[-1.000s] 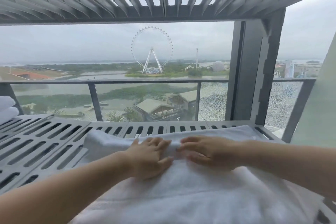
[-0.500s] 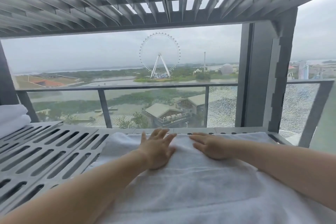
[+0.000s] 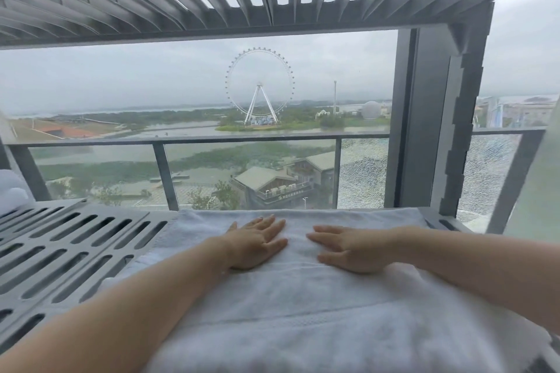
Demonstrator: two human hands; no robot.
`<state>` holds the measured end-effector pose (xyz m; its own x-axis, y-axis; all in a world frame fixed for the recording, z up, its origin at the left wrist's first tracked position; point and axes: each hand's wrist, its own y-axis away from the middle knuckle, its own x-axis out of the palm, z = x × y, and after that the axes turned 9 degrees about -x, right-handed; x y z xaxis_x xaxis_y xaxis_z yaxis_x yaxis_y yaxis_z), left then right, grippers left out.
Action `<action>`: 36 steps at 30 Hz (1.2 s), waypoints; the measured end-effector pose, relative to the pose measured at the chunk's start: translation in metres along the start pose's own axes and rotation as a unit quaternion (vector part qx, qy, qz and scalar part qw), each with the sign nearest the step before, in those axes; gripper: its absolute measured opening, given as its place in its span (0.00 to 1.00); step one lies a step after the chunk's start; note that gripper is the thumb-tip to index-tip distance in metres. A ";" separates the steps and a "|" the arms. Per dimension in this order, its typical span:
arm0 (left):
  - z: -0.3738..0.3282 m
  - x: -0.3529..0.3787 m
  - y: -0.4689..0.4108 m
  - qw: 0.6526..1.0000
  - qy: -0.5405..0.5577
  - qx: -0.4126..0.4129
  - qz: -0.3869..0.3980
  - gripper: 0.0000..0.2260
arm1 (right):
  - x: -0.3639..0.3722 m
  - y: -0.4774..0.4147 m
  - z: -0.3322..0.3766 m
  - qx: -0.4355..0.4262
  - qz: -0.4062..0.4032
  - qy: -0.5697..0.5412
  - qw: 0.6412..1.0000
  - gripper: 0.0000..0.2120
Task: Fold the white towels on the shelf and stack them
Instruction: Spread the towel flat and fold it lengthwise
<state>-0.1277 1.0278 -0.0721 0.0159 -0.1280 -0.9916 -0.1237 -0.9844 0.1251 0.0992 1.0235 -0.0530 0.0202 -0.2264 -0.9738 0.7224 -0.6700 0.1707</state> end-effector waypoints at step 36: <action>-0.001 -0.003 0.232 0.929 -0.127 0.187 -0.292 0.16 | 0.028 0.166 0.140 0.054 -0.174 0.243 0.953 0.14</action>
<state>-0.1555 0.7994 -0.0401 -0.0397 0.4951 -0.8679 -0.5053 -0.7593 -0.4100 0.1229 0.8075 -0.0309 0.1296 0.3588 -0.9244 0.6685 -0.7201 -0.1858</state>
